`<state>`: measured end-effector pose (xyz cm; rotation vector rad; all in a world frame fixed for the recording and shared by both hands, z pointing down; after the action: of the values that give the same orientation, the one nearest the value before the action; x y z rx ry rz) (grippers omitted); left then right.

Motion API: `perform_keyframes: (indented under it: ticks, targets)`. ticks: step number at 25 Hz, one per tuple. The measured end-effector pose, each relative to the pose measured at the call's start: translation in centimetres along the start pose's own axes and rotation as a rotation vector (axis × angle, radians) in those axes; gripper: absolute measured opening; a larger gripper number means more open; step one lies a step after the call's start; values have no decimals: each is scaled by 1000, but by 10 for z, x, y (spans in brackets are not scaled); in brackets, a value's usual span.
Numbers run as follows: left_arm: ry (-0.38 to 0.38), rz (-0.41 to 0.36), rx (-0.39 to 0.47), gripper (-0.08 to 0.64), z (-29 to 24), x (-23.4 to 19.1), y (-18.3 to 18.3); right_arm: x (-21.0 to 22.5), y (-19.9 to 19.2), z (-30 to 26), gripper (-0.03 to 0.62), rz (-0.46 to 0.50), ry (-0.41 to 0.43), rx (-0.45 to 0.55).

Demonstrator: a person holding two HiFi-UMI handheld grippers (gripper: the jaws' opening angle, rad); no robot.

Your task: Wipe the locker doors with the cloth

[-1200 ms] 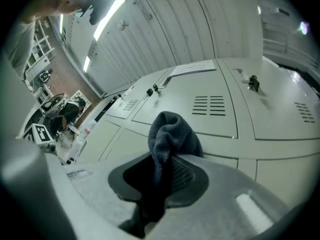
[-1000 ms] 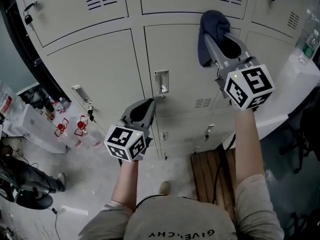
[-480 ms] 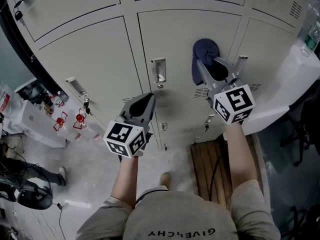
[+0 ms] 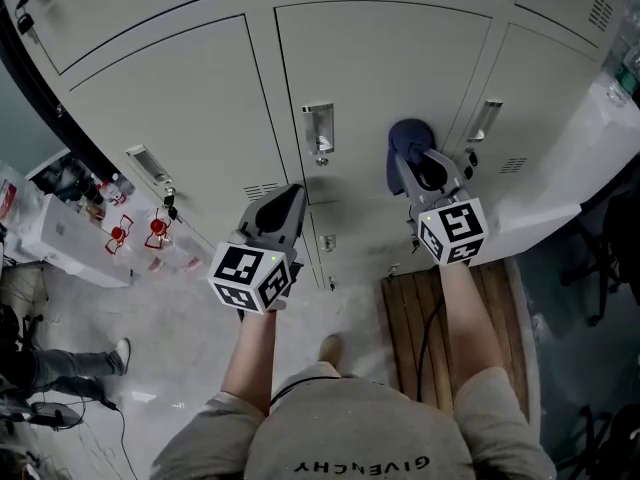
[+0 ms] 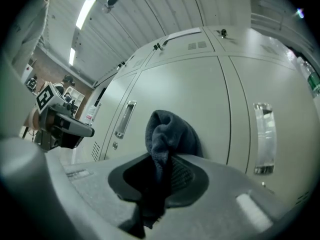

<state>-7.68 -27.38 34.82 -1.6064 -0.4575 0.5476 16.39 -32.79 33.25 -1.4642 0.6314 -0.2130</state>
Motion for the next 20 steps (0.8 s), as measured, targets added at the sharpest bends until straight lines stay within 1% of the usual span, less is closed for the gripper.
perform_keyframes:
  ticks: [6, 10, 16, 20]
  targets:
    - [6, 18, 25, -2, 1, -4, -8, -7, -42, 0, 57, -16, -9, -73]
    - [13, 21, 10, -2, 1, -5, -14, -10, -68, 0, 57, -26, -16, -117]
    - [30, 31, -14, -2, 5, -11, -24, -12, -83, 1, 57, -32, -29, -115]
    - [42, 36, -25, -2, 7, -15, -29, -15, -100, 0, 57, -60, -33, -126]
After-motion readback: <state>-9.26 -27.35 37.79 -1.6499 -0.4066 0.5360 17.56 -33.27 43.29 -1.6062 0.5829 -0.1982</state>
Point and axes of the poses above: the fingertips, and each gripper's own axes: z backward along the fingers, x to its right, y out of its top, the point moved 7 cm from there along z, backward along the fingers, and after that the axes turned 6 degrees about -x, right-handed, at the moved point
